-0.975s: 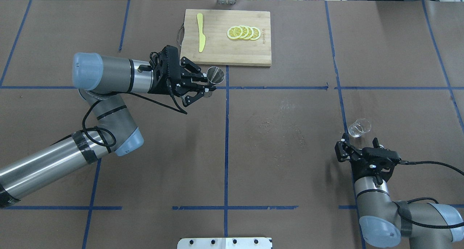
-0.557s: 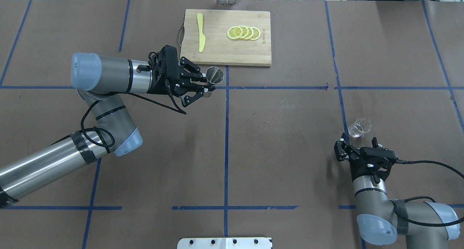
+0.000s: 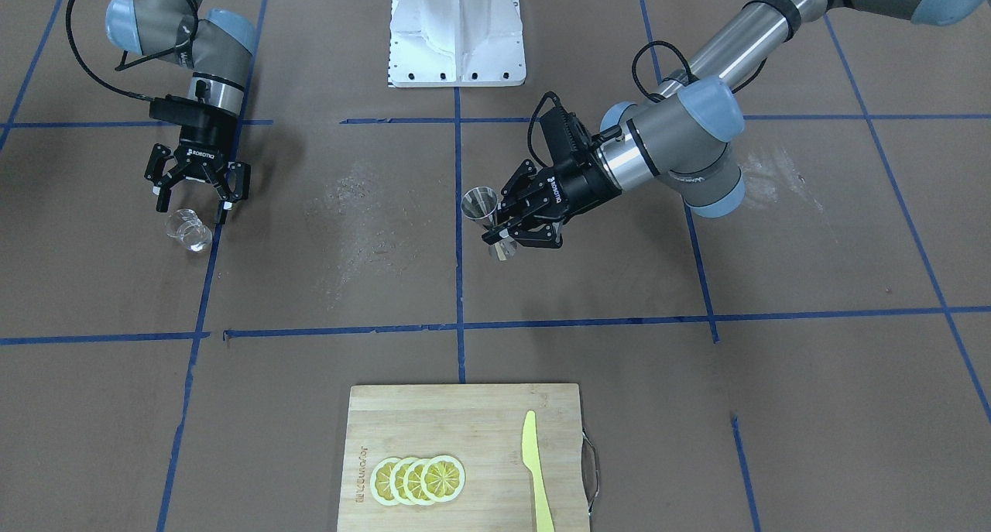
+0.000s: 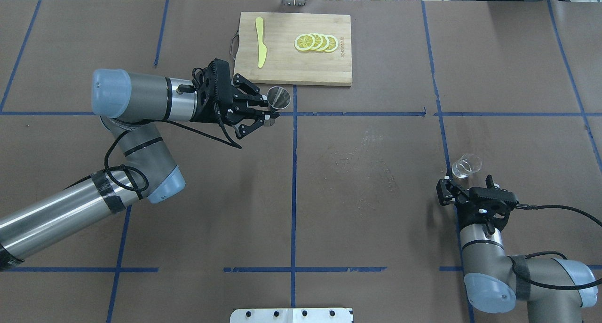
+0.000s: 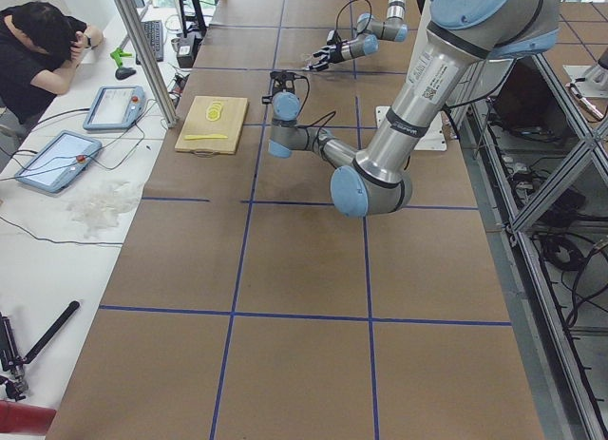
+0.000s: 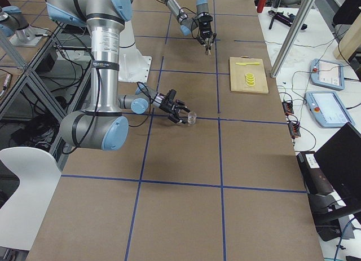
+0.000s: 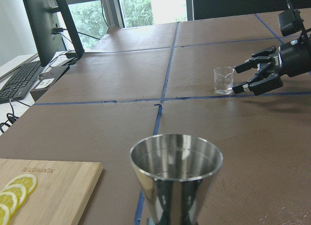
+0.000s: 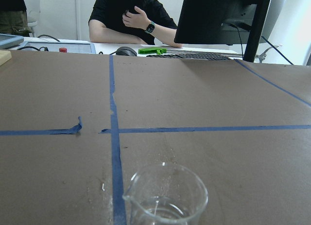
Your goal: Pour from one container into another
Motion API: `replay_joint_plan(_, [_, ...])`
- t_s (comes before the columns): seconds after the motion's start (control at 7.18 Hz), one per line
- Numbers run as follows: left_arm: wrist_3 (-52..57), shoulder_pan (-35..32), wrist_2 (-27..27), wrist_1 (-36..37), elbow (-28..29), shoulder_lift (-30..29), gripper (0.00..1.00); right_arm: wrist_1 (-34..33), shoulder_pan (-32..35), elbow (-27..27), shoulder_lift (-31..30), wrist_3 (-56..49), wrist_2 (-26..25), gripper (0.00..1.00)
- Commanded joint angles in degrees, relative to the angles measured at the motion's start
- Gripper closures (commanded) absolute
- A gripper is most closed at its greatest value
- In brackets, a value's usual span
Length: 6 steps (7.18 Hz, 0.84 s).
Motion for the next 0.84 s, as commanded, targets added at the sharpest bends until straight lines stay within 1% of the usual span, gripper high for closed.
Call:
replay_joint_plan(0.0, [0.00,0.00,0.00,0.00,-0.16,0.00,1.00,-0.03,1.97,-1.29,0.20,-0.24,0.29,0.01])
replay_joint_plan(0.28, [0.00,0.00,0.00,0.00,-0.25,0.00,1.00,-0.03,2.41,-1.29,0.90,-0.24,0.38,0.01])
replay_joint_plan(0.56, [0.00,-0.09,0.00,0.00,-0.25,0.00,1.00,-0.03,2.41,-1.55,1.25,-0.07,0.38,0.08])
replay_joint_plan(0.7, [0.00,-0.09,0.00,0.00,-0.25,0.09,1.00,-0.03,2.33,-1.73,1.34,-0.15,0.38,0.08])
